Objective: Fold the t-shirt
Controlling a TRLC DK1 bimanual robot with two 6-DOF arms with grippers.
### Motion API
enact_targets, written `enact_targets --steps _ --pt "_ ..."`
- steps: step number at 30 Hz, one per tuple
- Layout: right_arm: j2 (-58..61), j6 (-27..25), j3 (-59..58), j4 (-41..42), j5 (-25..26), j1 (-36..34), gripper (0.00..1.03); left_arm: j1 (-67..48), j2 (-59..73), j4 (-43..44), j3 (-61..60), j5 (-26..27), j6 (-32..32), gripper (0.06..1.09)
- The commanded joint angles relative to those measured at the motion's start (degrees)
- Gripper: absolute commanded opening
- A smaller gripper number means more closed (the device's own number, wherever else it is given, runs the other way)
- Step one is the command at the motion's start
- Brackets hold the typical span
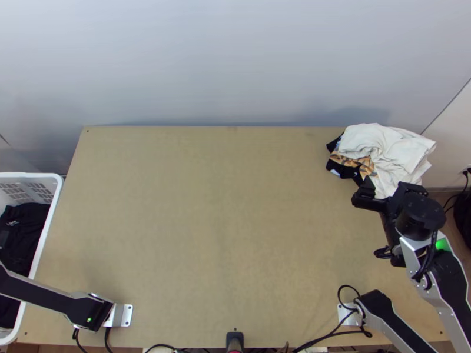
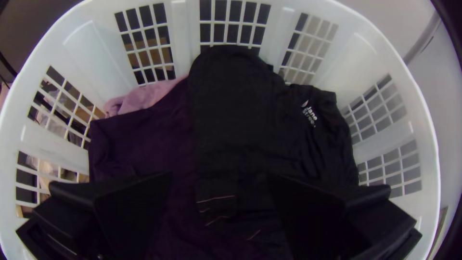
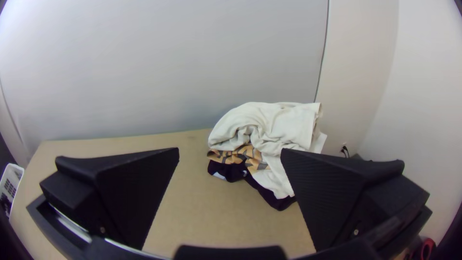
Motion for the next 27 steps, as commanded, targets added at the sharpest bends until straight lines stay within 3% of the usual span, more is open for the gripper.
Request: enact_targets --steps 1,11,18,23,27 --pt "0.4 -0.7 0.5 -1.1 0.4 -0.1 0.98 0.0 6.0 -0.4 1.4 0.0 -1.2 1.0" --pt "1.2 -0.8 0.4 -1.2 0.8 -0.1 0.98 0.2 8.6 -1.9 1.3 -0.1 -1.5 1.0" --pt "1.2 -1.9 0.9 -1.2 0.9 -0.1 0.98 0.2 10.8 -2.3 2.0 -0.1 -0.9 0.6" --pt "1.5 -2.3 1.4 -1.2 0.9 -0.1 0.98 0.0 11.0 -2.7 2.1 0.0 -0.3 0.13" --pt "1.5 -2.3 1.5 -1.2 0.9 -0.1 0.98 0.0 9.9 -3.5 2.2 0.0 -0.2 0.1"
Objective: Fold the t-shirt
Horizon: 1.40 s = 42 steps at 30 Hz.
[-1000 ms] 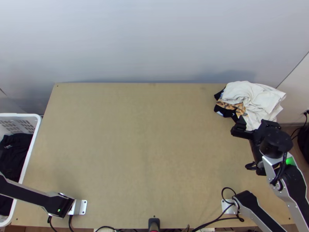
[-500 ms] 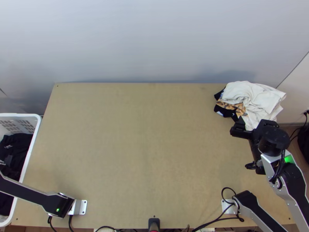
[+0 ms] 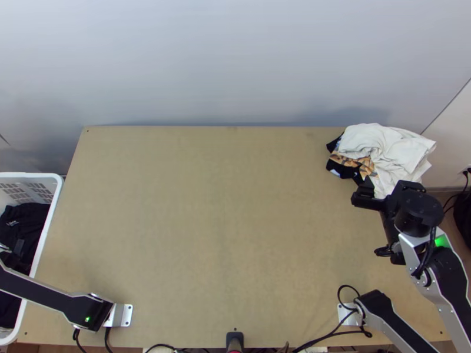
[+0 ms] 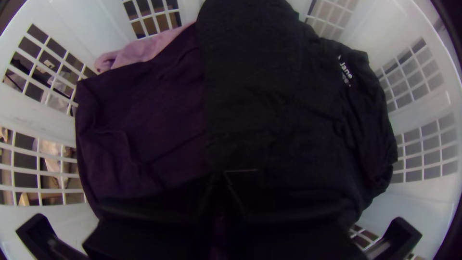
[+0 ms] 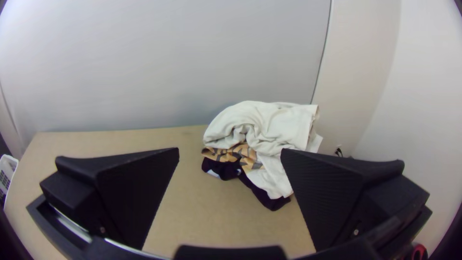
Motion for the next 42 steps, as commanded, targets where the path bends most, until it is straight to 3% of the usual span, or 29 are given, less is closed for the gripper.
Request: enact_targets --steps 1,8,18,23,35,42 --pt "0.1 -0.2 0.4 0.0 0.0 0.0 0.98 0.0 -1.1 -1.2 0.2 0.3 0.5 0.1" --pt "-0.1 -0.1 0.4 0.0 0.0 0.0 0.98 -0.4 -11.6 -4.5 0.2 8.3 -1.0 0.09" --pt "-0.3 0.3 0.9 0.0 0.0 0.0 0.98 -2.1 -37.0 -7.8 1.5 24.4 -10.9 0.09" --pt "-0.7 1.0 1.5 0.0 0.0 0.0 0.98 -4.8 -47.0 -10.0 6.8 29.8 -14.5 0.09" --pt "-3.4 1.8 3.3 -0.9 0.0 -0.1 0.98 -16.4 -60.1 -15.6 22.5 31.2 -16.1 0.09" --pt "-4.4 1.8 7.1 -3.0 0.0 -0.4 0.98 -29.8 -68.2 -18.6 25.7 31.2 -16.4 0.09"
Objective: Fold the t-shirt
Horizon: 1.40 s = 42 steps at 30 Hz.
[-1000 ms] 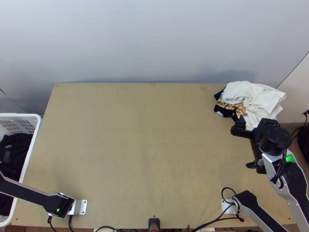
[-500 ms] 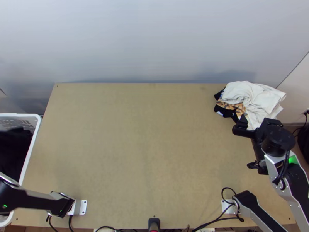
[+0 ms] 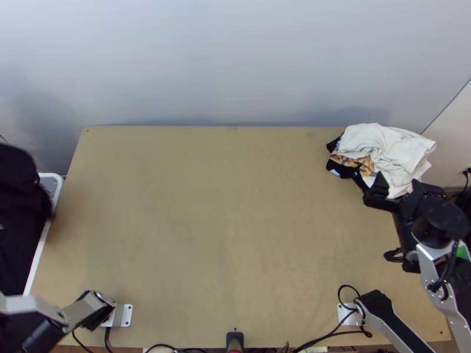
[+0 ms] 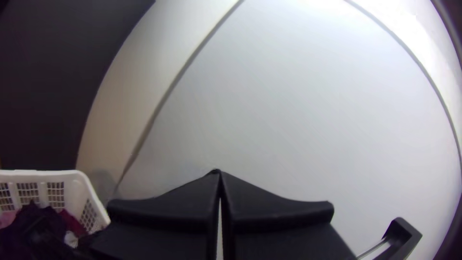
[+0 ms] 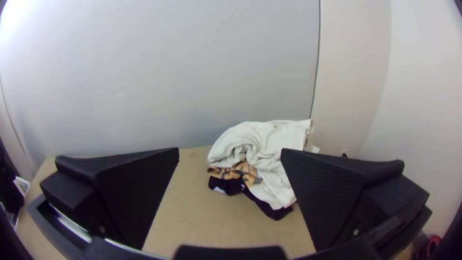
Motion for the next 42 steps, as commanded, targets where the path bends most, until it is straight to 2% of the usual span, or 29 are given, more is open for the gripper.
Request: enact_targets --steps 1,5,11,13,16,19,24,28,35,42 --pt "-1.1 -0.1 3.5 -2.3 0.0 -0.6 0.98 -13.9 -8.5 -3.4 3.9 0.5 -0.3 0.09" --pt "-1.8 -0.1 4.7 -5.1 0.0 -1.8 0.98 -29.2 -10.5 -9.1 3.1 -2.7 -0.1 0.09" --pt "-4.3 1.0 5.3 -7.8 -0.1 -2.6 0.98 -53.5 -13.0 -11.9 -5.1 -13.3 0.5 0.09" --pt "-4.5 1.9 5.8 -9.8 -0.3 -3.7 0.98 -63.4 -13.3 -11.9 -8.5 -19.0 1.6 0.09" --pt "-5.1 2.7 5.9 -12.6 -0.3 -4.2 0.98 -74.8 -13.1 -10.5 -12.3 -25.6 3.5 0.09" --pt "-5.9 3.1 6.0 -14.2 -0.3 -4.4 0.98 -83.5 -11.7 -8.9 -15.3 -29.9 6.0 0.09" --pt "-6.6 3.3 5.7 -15.7 -0.3 -4.9 0.98 -94.4 -7.8 -5.7 -18.3 -33.9 10.2 0.09" --pt "-6.9 3.5 5.2 -15.8 -0.3 -6.0 0.98 -101.0 -1.6 -1.6 -17.0 -36.7 10.6 0.09" --pt "-6.9 3.5 5.3 -16.2 -0.3 -8.4 0.98 -112.6 12.9 1.8 -8.2 -40.4 10.6 0.09" --pt "-7.2 3.5 5.1 -17.2 -0.3 -12.0 0.98 -117.0 26.4 4.4 4.5 -40.5 10.6 0.09"
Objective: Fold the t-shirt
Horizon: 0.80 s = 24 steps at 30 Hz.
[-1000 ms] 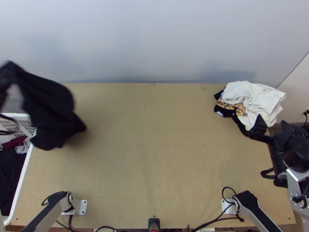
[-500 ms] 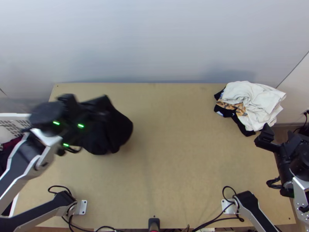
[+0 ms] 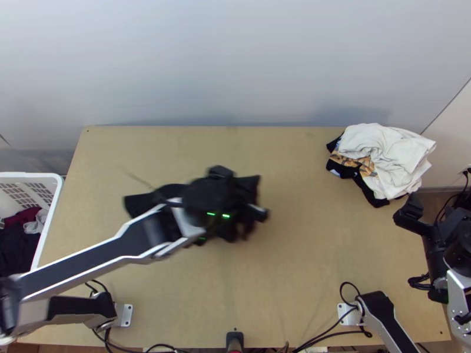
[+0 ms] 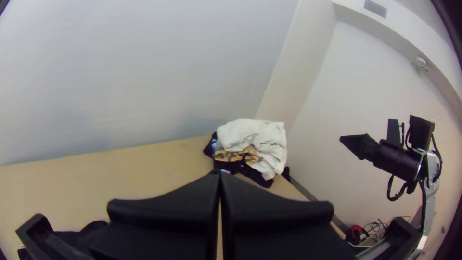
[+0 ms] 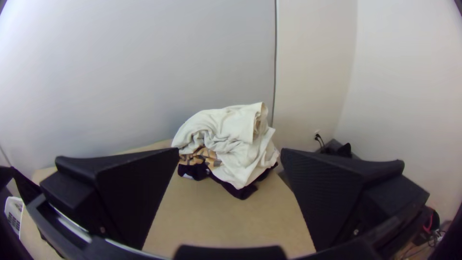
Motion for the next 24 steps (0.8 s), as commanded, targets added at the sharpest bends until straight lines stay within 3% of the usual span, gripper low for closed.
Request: enact_targets --steps 1,13,14,17,19,21,24 --pt "-0.2 -0.1 0.0 -0.6 0.0 -3.4 0.98 -6.0 13.4 2.7 11.3 -1.1 0.2 0.09" --pt "-2.5 2.3 -0.8 -1.9 -2.0 -8.8 0.98 -7.1 20.1 3.0 17.7 -1.4 0.0 0.11" --pt "-2.5 2.4 -0.9 -1.9 -2.1 -8.8 0.98 -7.0 19.5 2.7 17.4 -1.4 0.0 0.18" --pt "-2.6 2.8 -1.2 -2.0 -2.8 -8.0 0.98 -6.6 17.3 -0.2 16.9 -2.1 0.0 0.61" --pt "-2.6 3.0 -1.5 -2.1 -3.4 -6.8 0.98 -5.7 16.1 -3.6 17.4 -2.8 0.0 0.82" --pt "-2.3 3.1 -1.9 -2.1 -3.8 -5.3 0.98 -4.5 14.3 -6.7 17.6 -3.7 -0.1 0.92" --pt "-1.4 3.5 -2.5 -2.1 -4.2 -2.7 0.98 -2.2 11.0 -10.5 15.7 -3.8 -0.6 0.97"
